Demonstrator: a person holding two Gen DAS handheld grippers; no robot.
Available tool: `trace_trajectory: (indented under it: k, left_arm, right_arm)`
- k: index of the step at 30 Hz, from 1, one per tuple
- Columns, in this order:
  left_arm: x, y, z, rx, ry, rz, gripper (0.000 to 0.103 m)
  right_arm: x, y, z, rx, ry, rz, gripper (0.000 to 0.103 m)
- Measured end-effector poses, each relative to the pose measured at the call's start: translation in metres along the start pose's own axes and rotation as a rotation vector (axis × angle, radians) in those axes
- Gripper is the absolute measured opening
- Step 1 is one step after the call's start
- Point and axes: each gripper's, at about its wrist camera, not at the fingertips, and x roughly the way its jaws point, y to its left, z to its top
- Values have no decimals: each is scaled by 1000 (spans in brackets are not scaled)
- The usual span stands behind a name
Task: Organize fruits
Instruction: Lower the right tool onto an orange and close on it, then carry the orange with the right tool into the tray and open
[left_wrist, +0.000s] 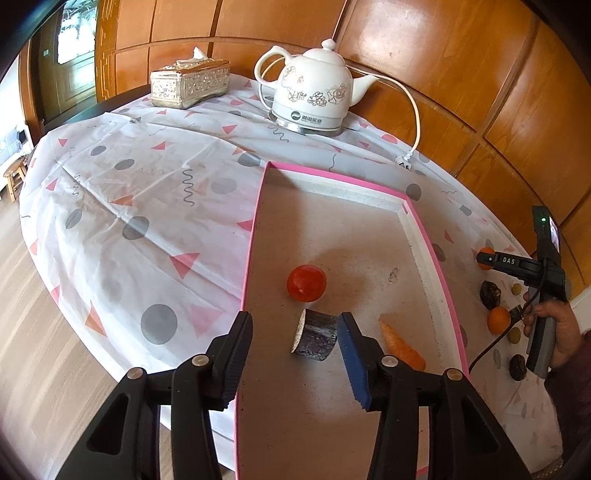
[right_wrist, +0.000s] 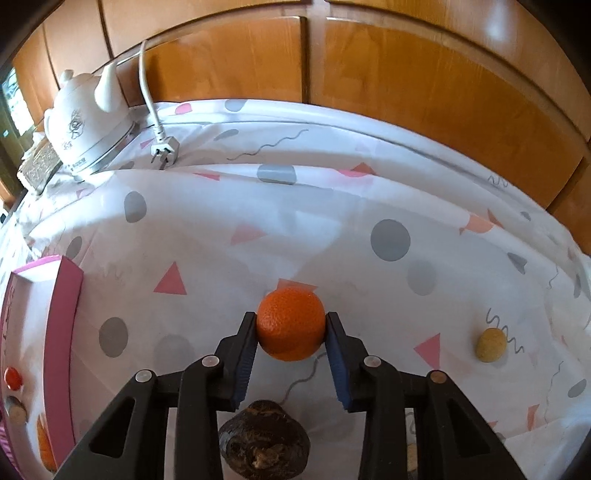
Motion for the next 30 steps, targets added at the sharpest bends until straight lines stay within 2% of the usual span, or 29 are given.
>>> trace_trajectory:
  k: [3,6,12,16,20,30]
  left_arm:
    - [-2,-1,0,-1,-5,-6,50]
    - [-5,-2,0,-8,-11,-10,50]
    - [-17,0,0,-26,-43,-15,52]
    - [-27,5,0,-43,-69,-16,53]
    - [-34,9,-2,-51,-88,-20,53]
    - [-45,14,-4,-69,-115,-28,56]
  right_arm:
    - [-24,2,-3,16,-62,22,36]
    - [-48,14,-6,2,-113,86,36]
    - [-82,73,-25,-129,-144,289,36]
    - [-93,113,-45,-235,-140,367,36]
    - [-95,144,-66,-299,-112,396,36]
    - [-85,175,-86,-333,-51,402,36]
